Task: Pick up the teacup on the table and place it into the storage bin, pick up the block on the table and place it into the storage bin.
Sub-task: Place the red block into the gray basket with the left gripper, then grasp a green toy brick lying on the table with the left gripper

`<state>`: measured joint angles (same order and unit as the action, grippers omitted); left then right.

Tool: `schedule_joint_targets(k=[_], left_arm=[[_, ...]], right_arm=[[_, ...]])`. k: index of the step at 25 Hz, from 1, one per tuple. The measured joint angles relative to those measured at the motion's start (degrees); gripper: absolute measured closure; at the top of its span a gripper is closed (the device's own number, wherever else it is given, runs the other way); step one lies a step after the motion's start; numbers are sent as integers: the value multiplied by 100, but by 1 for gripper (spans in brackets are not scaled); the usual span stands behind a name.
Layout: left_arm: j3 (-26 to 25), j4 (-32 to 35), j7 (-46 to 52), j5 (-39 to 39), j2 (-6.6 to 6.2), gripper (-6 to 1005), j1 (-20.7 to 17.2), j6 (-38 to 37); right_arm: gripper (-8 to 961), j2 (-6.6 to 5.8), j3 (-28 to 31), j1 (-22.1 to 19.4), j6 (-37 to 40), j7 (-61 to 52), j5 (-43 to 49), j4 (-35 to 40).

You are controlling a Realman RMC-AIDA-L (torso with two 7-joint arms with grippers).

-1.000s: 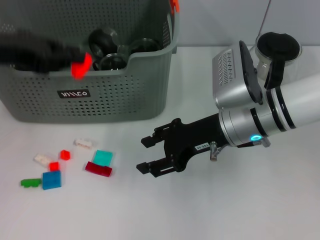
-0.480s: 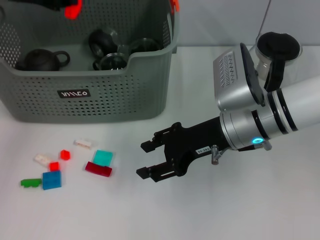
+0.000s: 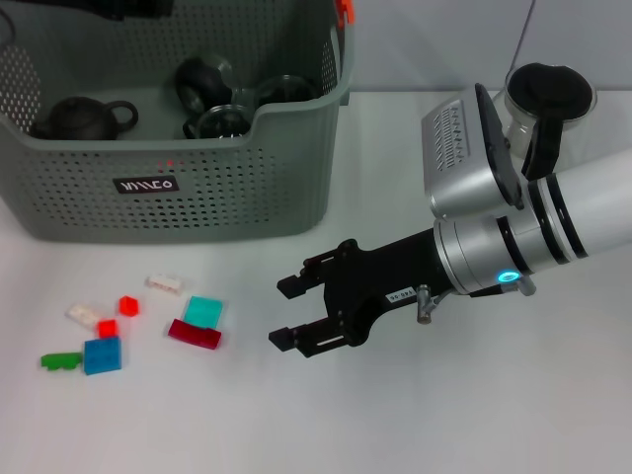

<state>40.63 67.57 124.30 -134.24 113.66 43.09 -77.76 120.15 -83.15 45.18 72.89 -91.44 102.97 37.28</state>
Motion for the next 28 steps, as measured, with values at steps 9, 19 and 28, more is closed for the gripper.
schedule_joint_targets(k=[9,19,28], left_arm=[[-117,1667,-487,1220,78,227,-873,-2241],[142,3013,-2513,1018,646,72,-2213,-3786],[349,3066,-3202,-997,1048,50,-2645,-3066]], right_arm=[[266,0,58,-1,-30,41,17,-5],[266,1,95,-9,-38,57,0,-10],[266,22,131,-9,-52,11,-10,-19]])
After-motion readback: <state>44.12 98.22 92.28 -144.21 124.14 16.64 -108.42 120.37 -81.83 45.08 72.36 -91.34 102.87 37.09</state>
